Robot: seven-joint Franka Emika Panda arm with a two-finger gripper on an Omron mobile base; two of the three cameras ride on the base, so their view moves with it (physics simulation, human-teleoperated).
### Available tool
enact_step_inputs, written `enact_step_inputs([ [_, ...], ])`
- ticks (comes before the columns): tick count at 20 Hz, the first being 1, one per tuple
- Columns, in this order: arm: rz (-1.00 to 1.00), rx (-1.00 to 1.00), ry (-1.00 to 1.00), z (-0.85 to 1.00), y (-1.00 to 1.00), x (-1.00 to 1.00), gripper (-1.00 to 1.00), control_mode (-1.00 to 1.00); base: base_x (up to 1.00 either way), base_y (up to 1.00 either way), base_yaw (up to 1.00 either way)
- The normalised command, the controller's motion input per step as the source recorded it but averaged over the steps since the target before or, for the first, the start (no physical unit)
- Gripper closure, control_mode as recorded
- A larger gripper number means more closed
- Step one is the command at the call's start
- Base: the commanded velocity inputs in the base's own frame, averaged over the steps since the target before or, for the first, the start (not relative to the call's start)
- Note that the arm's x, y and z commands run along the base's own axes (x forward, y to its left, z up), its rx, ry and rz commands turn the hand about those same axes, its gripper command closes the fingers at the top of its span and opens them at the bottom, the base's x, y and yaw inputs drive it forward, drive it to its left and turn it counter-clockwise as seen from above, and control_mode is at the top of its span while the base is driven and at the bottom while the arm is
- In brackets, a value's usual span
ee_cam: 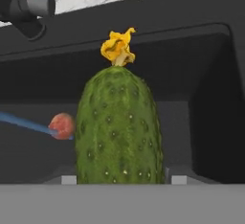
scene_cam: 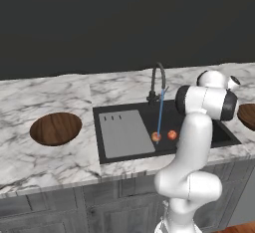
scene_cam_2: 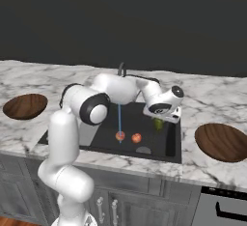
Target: Pick the peachs from the sink and place them in one bowl. Place the cucumber in the other bowl. Then turn off the sink faucet.
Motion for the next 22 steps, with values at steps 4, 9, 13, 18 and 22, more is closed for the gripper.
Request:
enact_step_inputs([
  [4, 0.06, 0.0, -0.25, 0.55, 0.2, -0.47, 1.0, -1.0, 0.0, 0.0, 0.0],
  [9, 0.07, 0.0, -0.26, 0.57, 0.4, -0.52, 1.0, -1.0, 0.0, 0.0, 0.0],
  [13, 0.12, 0.0, -0.13, 0.71, 0.39, -0.42, 1.0, -1.0, 0.0, 0.0, 0.0],
  [18, 0.12, 0.0, -0.02, 0.7, 0.47, -0.44, 1.0, -1.0, 0.0, 0.0, 0.0],
  [22, 0.09, 0.0, 0.0, 0.39, 0.55, -0.53, 1.0, -1.0, 0.0, 0.0, 0.0],
])
